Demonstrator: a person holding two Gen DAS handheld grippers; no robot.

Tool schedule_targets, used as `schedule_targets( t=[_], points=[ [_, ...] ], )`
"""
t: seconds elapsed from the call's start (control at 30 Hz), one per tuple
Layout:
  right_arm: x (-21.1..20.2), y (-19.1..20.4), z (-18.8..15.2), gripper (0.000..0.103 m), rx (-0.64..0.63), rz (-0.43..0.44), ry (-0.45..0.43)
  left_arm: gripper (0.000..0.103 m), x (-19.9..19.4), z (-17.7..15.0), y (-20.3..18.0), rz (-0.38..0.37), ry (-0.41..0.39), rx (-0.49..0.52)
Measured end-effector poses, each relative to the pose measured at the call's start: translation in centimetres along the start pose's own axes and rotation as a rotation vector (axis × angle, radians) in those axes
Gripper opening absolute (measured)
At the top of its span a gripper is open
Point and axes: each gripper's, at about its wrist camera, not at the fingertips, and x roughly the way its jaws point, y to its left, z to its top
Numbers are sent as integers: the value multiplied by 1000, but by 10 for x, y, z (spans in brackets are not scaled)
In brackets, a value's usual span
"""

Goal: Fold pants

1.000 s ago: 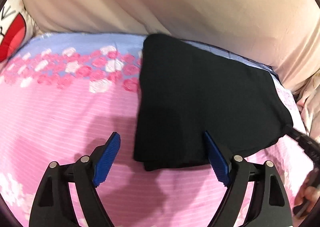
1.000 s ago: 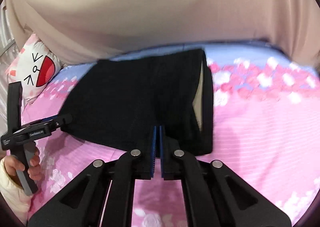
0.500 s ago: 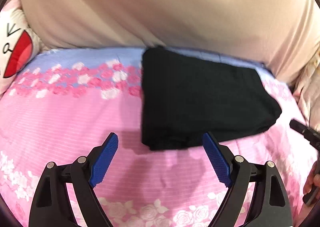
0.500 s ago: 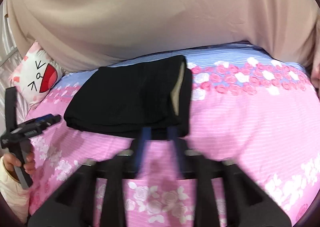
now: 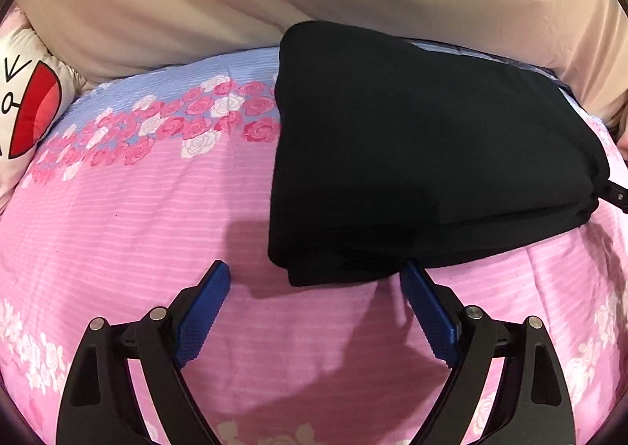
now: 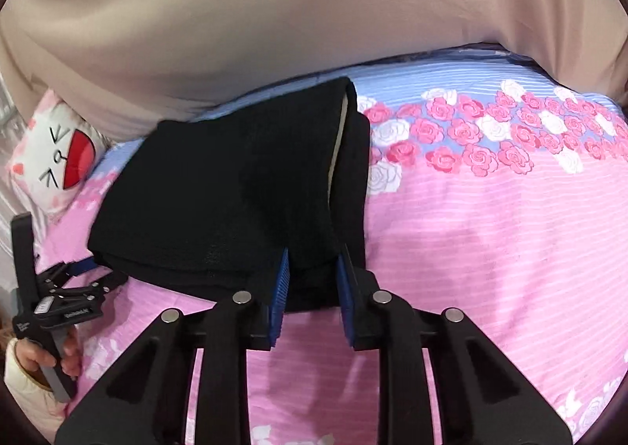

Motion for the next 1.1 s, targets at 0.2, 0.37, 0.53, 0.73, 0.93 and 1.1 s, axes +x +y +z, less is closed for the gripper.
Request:
schedule_targets(
  t=[0.2, 0.37, 0.53, 0.73, 0.93, 1.1],
  points=[
    [-49, 37, 7, 24, -56, 39, -95, 87, -72, -3, 5, -120, -130, -29],
    [-14, 52, 12, 20, -106, 31, -36, 88, -59, 17, -26, -198, -123, 33],
    [11, 14, 3, 0, -1, 46, -2, 88, -4, 5, -43, -72, -51, 155],
    [-36, 35, -2, 9, -22, -15, -35, 88, -42, -11, -45, 21, -91, 156],
    [-91, 48, -33, 10, -31, -69, -105, 88, -95, -22, -30, -12, -135, 36],
    [-113, 60, -54, 12, -28, -110, -124, 89, -123, -31, -24, 2, -160, -46]
  ],
)
